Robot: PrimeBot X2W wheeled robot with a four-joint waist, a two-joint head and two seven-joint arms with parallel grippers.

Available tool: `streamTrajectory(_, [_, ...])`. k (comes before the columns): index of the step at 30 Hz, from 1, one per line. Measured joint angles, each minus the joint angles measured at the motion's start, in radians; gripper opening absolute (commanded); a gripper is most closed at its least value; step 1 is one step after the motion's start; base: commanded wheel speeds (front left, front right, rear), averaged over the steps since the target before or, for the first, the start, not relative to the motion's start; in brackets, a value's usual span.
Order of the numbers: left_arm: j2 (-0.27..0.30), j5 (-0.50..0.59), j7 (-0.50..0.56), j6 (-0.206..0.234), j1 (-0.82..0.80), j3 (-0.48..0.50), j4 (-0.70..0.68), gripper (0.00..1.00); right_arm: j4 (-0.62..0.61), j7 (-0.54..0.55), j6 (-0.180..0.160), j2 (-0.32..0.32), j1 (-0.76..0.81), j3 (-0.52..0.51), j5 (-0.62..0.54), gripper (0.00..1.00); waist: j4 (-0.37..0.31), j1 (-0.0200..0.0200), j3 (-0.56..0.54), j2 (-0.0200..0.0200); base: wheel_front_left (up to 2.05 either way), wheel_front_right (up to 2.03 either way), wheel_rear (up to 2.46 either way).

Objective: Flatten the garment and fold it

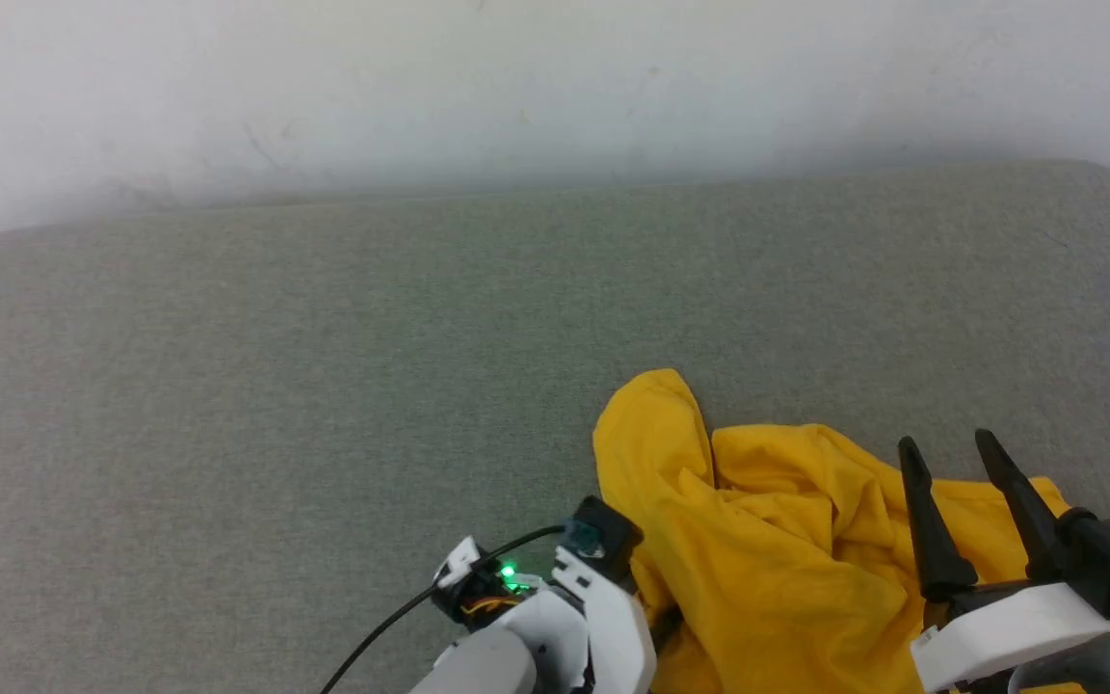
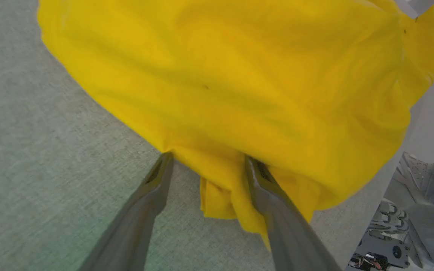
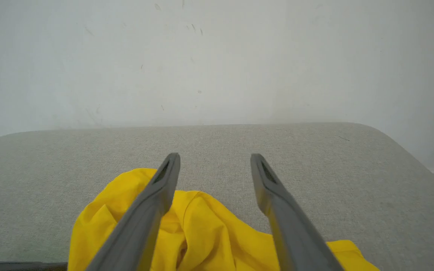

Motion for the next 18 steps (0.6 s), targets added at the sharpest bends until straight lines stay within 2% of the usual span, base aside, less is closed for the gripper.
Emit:
streamTrajectory(7, [0.012, -0.071, 0.148, 0.000, -0.126, -0.140, 0.075, 1.00, 0.013, -0.006, 0.000, 0.000, -0.016, -0.003, 0.010, 1.00, -0.037, -0.0001, 0.034, 0.0000, 0.00, 0.00, 0.00])
streamTrajectory(8, [0.020, -0.079, 0.145, 0.000, -0.137, -0.161, 0.073, 0.68, 0.015, -0.013, 0.000, 0.000, -0.018, -0.003, 0.014, 1.00, -0.041, -0.0001, 0.036, 0.0000, 0.00, 0.00, 0.00])
streamTrajectory(9, [0.029, -0.088, 0.134, 0.000, -0.145, -0.175, 0.073, 0.30, 0.017, -0.015, 0.000, 0.000, -0.019, -0.004, 0.017, 1.00, -0.043, -0.0001, 0.037, 0.0000, 0.00, 0.00, 0.00])
streamTrajectory(10, [0.037, -0.098, 0.120, 0.000, -0.151, -0.190, 0.074, 0.00, 0.022, -0.020, 0.000, 0.000, -0.019, -0.005, 0.019, 1.00, -0.044, 0.0000, 0.035, 0.0000, 0.00, 0.00, 0.00])
streamTrajectory(15, [0.071, -0.154, 0.043, -0.007, -0.159, -0.218, 0.077, 0.00, 0.035, -0.032, 0.000, 0.000, -0.019, -0.010, 0.026, 1.00, -0.036, 0.0001, 0.012, 0.0000, 0.00, 0.00, 0.00])
streamTrajectory(18, [0.133, -0.156, -0.019, 0.000, -0.159, -0.181, 0.044, 0.00, 0.038, -0.032, 0.000, 0.000, -0.013, -0.017, 0.025, 1.00, -0.024, 0.0000, -0.012, 0.0000, 0.00, 0.00, 0.00])
